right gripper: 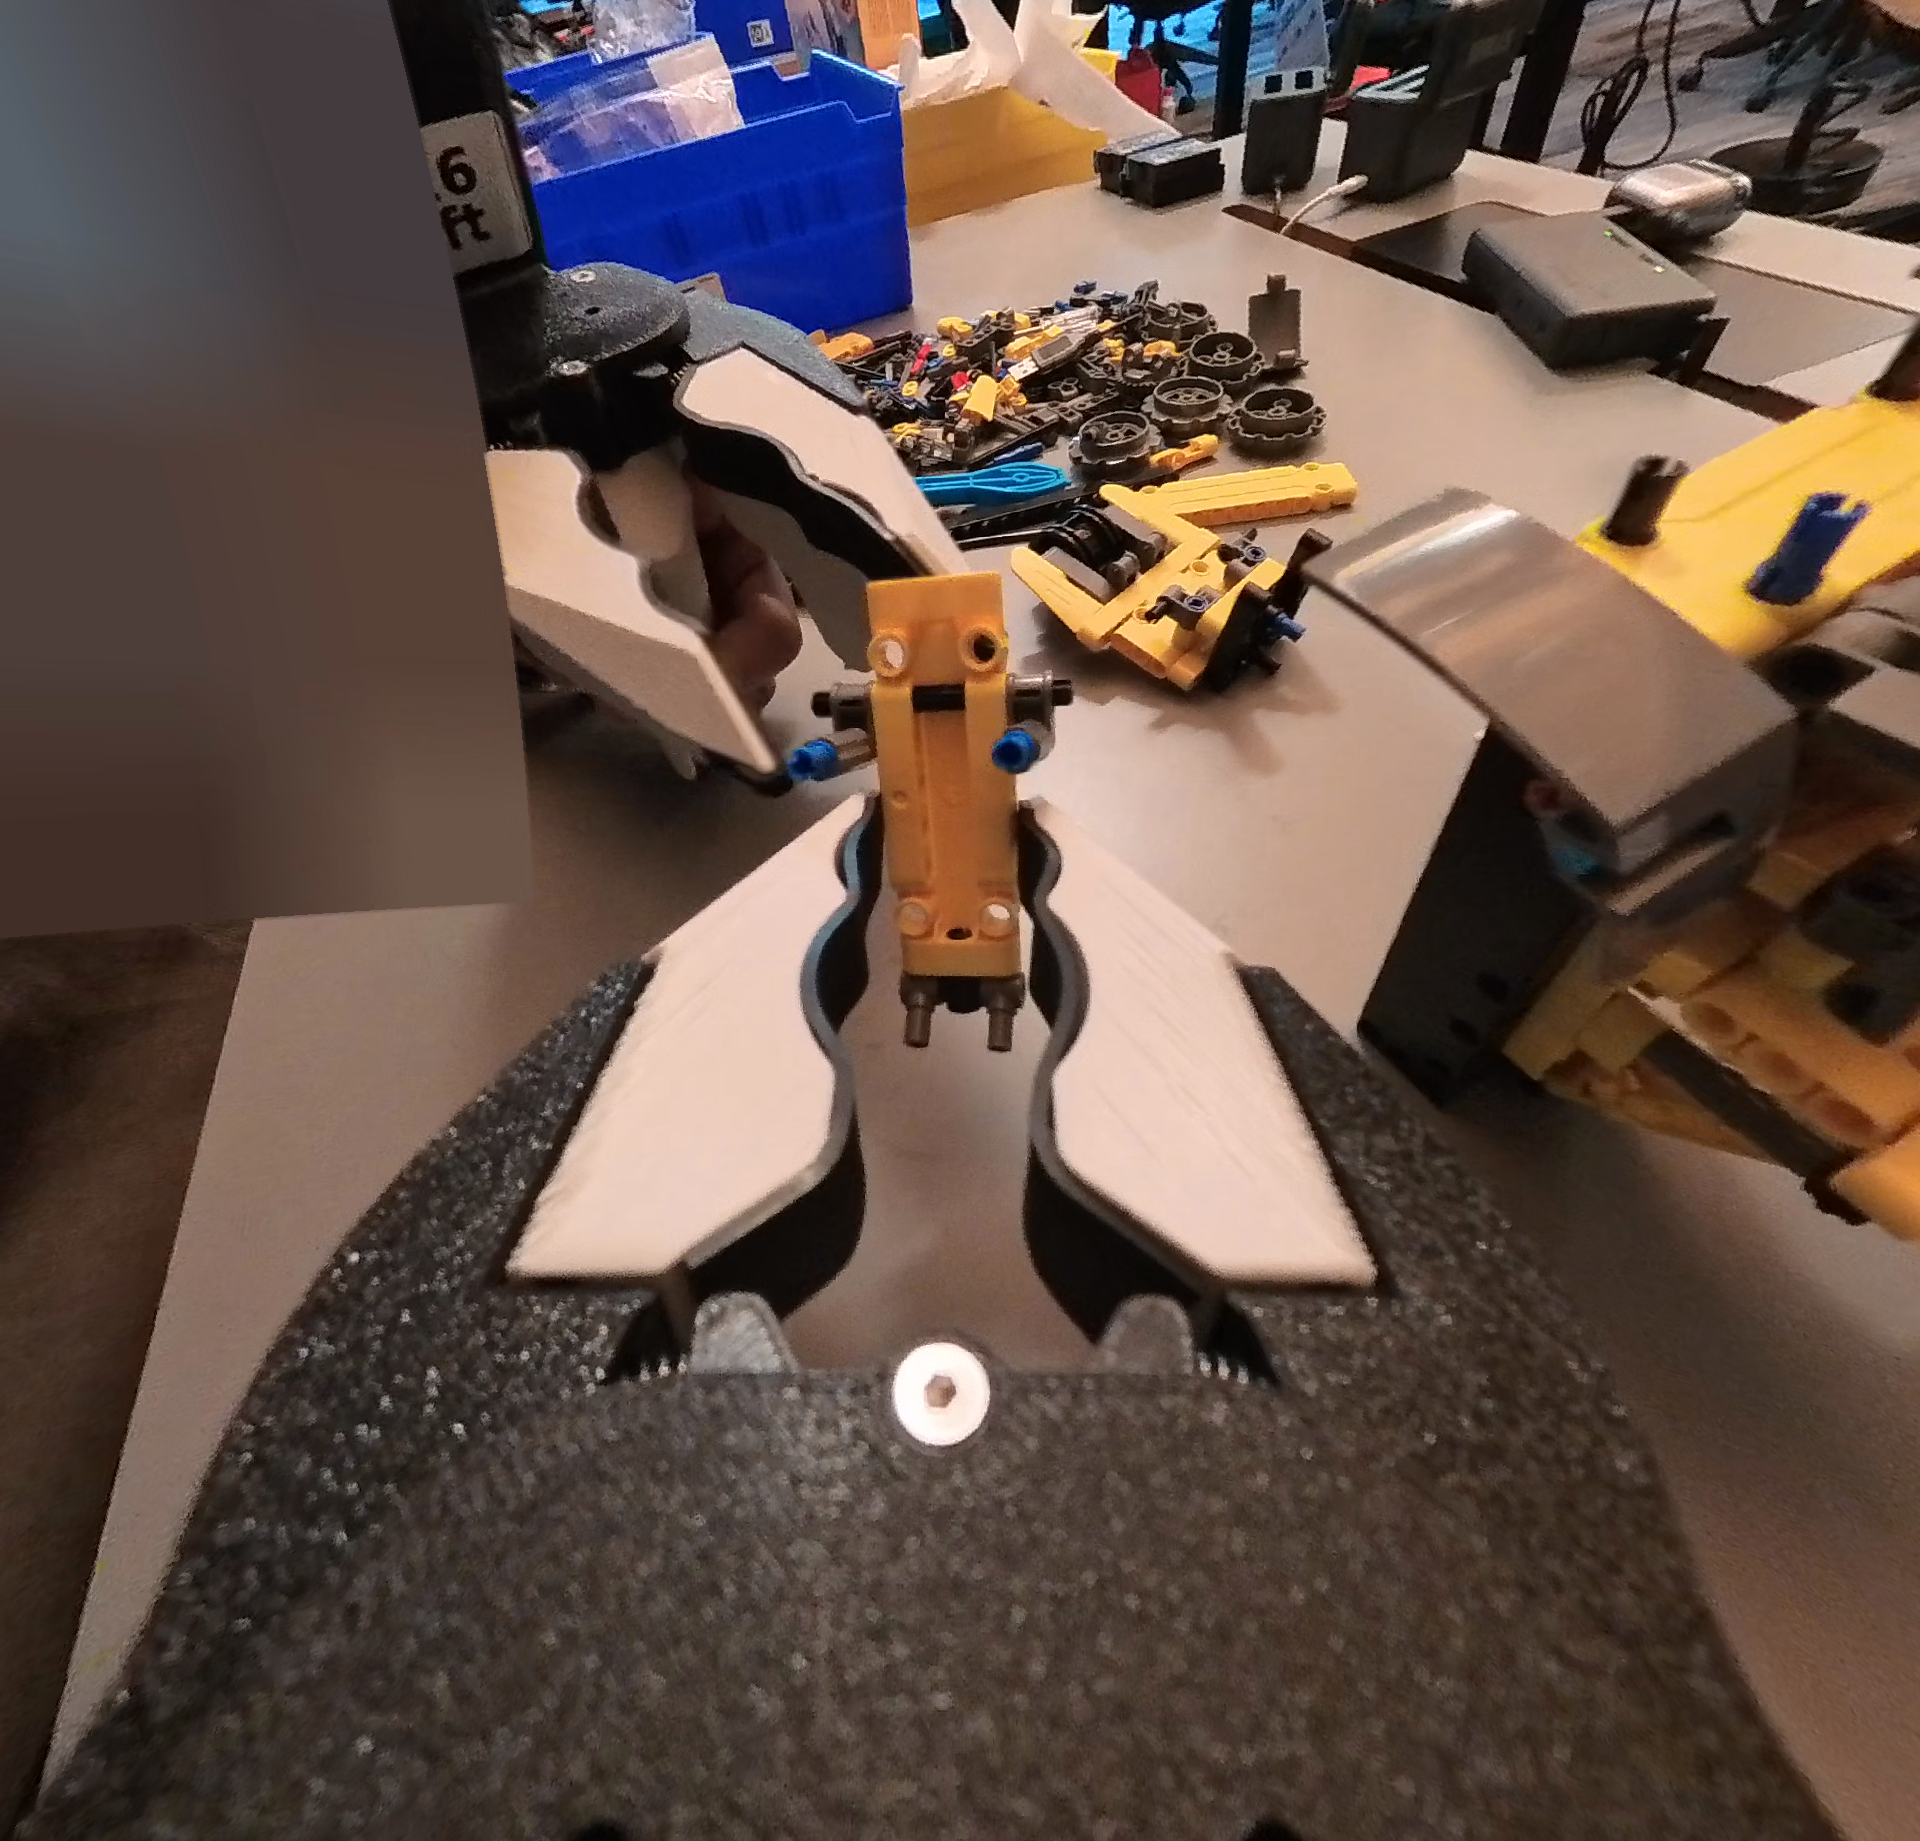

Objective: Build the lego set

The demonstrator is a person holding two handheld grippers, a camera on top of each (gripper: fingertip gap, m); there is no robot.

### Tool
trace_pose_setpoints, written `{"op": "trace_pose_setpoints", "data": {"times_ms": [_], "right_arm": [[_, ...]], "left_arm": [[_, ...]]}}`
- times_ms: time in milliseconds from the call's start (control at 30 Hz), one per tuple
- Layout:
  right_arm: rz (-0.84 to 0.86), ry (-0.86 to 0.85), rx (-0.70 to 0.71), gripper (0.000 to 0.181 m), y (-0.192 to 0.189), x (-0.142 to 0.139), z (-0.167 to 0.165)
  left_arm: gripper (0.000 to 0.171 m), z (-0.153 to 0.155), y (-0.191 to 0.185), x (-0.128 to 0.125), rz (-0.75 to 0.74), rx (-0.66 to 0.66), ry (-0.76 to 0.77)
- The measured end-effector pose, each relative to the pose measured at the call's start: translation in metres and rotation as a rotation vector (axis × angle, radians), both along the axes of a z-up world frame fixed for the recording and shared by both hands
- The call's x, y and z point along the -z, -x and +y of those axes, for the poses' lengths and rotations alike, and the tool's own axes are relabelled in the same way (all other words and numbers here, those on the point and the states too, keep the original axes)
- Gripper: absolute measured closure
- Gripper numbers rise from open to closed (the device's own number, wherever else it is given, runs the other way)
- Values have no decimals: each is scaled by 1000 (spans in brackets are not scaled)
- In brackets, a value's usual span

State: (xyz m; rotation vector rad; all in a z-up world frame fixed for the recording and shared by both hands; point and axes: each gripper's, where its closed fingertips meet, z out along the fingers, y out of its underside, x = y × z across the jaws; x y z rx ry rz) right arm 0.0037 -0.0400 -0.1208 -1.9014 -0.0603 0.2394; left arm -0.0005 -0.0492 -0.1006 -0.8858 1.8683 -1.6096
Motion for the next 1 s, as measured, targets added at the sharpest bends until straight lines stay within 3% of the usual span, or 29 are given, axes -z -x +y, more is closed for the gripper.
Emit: {"op": "trace_pose_setpoints", "data": {"times_ms": [100,267,400,800,1000], "right_arm": [[-13,-7,7,156,1,-1,1],[-70,-11,21,156,0,-1,1],[-76,-25,-17,156,5,-3,0],[133,-100,-104,153,12,-18,-5],[104,-82,-122,161,17,-15,-5]], "left_arm": [[125,-5,1,4,-7,8,-48],[130,-7,1,5,-10,9,-67],[138,-5,2,1,19,31,9],[141,-3,9,-9,126,143,238],[141,-6,13,-13,123,183,275]]}}
